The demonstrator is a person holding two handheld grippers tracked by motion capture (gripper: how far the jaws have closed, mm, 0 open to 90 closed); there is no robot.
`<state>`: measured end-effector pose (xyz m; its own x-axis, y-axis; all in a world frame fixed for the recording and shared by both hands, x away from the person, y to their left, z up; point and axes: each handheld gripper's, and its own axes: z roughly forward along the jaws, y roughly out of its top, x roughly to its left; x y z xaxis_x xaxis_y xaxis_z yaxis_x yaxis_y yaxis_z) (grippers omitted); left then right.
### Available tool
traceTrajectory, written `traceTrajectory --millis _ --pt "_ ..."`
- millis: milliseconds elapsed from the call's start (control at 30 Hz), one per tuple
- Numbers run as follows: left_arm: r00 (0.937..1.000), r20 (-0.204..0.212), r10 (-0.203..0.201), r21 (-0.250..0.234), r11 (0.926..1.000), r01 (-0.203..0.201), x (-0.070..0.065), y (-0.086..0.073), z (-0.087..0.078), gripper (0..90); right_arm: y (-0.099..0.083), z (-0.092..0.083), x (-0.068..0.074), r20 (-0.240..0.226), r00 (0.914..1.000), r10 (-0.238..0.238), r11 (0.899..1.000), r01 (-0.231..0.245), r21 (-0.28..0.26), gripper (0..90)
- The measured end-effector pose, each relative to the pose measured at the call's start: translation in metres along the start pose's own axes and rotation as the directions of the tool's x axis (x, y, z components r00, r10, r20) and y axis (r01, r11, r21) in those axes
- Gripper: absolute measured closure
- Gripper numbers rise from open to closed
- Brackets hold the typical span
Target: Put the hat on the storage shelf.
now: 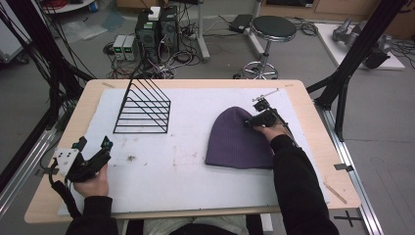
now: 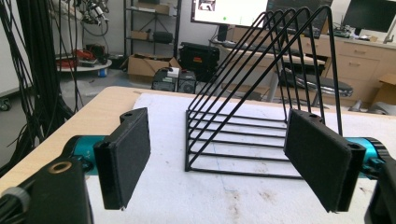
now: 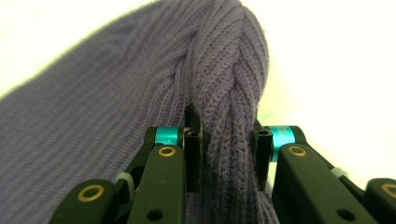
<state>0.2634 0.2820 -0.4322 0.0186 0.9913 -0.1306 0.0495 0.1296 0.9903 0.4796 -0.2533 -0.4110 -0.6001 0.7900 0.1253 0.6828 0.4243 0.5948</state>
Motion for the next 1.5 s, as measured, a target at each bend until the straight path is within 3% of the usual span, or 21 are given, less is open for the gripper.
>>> traceTrajectory --millis 300,533,567,600,633,667,700,733,800,833,933,1000,1033,1067,1100,1233,1300,1333,1367,1467,1500 --pt "0.9999 -0.001 -0.014 0.001 0.9999 0.014 0.002 0.000 -0.002 23.2 -0.001 -0.031 0.017 -0.002 0.9968 -0.080 0.982 0.079 -0.173 74.0" --pt "0.9996 0.016 -0.023 0.004 0.9997 0.023 0.002 -0.001 0.000 23.3 0.000 -0.061 0.041 0.029 0.9816 -0.189 0.927 0.188 -0.325 73.8" --pt "0.9996 0.017 -0.023 0.004 0.9997 0.023 0.002 -0.001 -0.001 23.3 0.000 -0.061 0.041 0.029 0.9816 -0.189 0.927 0.188 -0.325 73.8" --pt "0.9996 0.017 -0.024 0.005 0.9997 0.024 0.002 -0.001 -0.001 23.3 0.000 -0.065 0.044 0.035 0.9795 -0.198 0.917 0.198 -0.346 73.8" --pt "0.9994 0.021 -0.027 0.005 0.9996 0.026 0.003 -0.001 -0.001 23.3 -0.001 -0.072 0.049 0.044 0.9739 -0.223 0.890 0.221 -0.399 73.7" --pt "0.9994 0.021 -0.027 0.005 0.9996 0.026 0.003 -0.001 -0.001 23.4 -0.001 -0.076 0.051 0.046 0.9707 -0.236 0.874 0.233 -0.427 73.7" --pt "0.9993 0.024 -0.029 0.008 0.9995 0.029 0.003 -0.001 -0.001 23.4 -0.001 -0.076 0.051 0.046 0.9707 -0.236 0.874 0.233 -0.427 73.7" --pt "0.9991 0.026 -0.033 0.008 0.9994 0.032 0.003 -0.001 0.000 23.5 -0.001 -0.079 0.053 0.047 0.9685 -0.245 0.860 0.239 -0.450 73.7" --pt "0.9990 0.027 -0.036 0.006 0.9993 0.036 0.004 -0.001 0.000 23.7 -0.002 -0.090 0.058 0.055 0.9633 -0.263 0.815 0.252 -0.522 73.7" --pt "0.9990 0.027 -0.037 0.005 0.9993 0.037 0.004 -0.001 0.000 23.7 -0.002 -0.090 0.058 0.055 0.9633 -0.263 0.815 0.252 -0.522 73.7" --pt "0.9985 0.034 -0.044 0.013 0.9990 0.043 0.004 -0.001 0.000 23.7 -0.003 -0.099 0.063 0.066 0.9588 -0.276 0.778 0.263 -0.571 73.7" --pt "0.9969 0.048 -0.063 0.024 0.9978 0.062 0.005 -0.002 0.002 23.7 -0.004 -0.101 0.065 0.073 0.9560 -0.284 0.768 0.273 -0.580 73.8" --pt "0.9964 0.051 -0.067 0.025 0.9975 0.066 0.006 -0.003 0.002 23.8 -0.004 -0.106 0.067 0.089 0.9529 -0.290 0.746 0.283 -0.603 73.8" --pt "0.9962 0.052 -0.070 0.023 0.9973 0.069 0.006 -0.003 0.003 23.8 -0.004 -0.106 0.067 0.089 0.9529 -0.290 0.746 0.283 -0.603 73.8" --pt "0.9963 0.051 -0.069 0.023 0.9974 0.068 0.006 -0.003 0.002 23.7 -0.004 -0.110 0.069 0.092 0.9518 -0.292 0.723 0.283 -0.631 73.8" --pt "0.9962 0.053 -0.069 0.024 0.9974 0.068 0.006 -0.003 0.003 23.7 -0.003 -0.119 0.073 0.100 0.9562 -0.275 0.683 0.268 -0.680 72.9" --pt "0.9961 0.055 -0.069 0.023 0.9974 0.068 0.005 -0.003 0.004 23.7 -0.003 -0.121 0.075 0.098 0.9572 -0.272 0.675 0.263 -0.689 72.9" --pt "0.9960 0.056 -0.069 0.025 0.9974 0.068 0.005 -0.003 0.005 23.7 -0.001 -0.126 0.077 0.100 0.9577 -0.270 0.649 0.258 -0.716 72.7" --pt "0.9960 0.058 -0.068 0.026 0.9975 0.066 0.005 -0.003 0.005 23.7 -0.001 -0.126 0.077 0.100 0.9577 -0.270 0.649 0.258 -0.716 72.7" --pt "0.9953 0.066 -0.071 0.026 0.9973 0.069 0.004 -0.003 0.007 23.7 0.004 -0.136 0.082 0.093 0.9566 -0.276 0.616 0.250 -0.747 72.6" --pt "0.9953 0.068 -0.069 0.027 0.9973 0.068 0.003 -0.003 0.007 23.7 0.009 -0.143 0.087 0.095 0.9534 -0.286 0.595 0.255 -0.762 72.6"
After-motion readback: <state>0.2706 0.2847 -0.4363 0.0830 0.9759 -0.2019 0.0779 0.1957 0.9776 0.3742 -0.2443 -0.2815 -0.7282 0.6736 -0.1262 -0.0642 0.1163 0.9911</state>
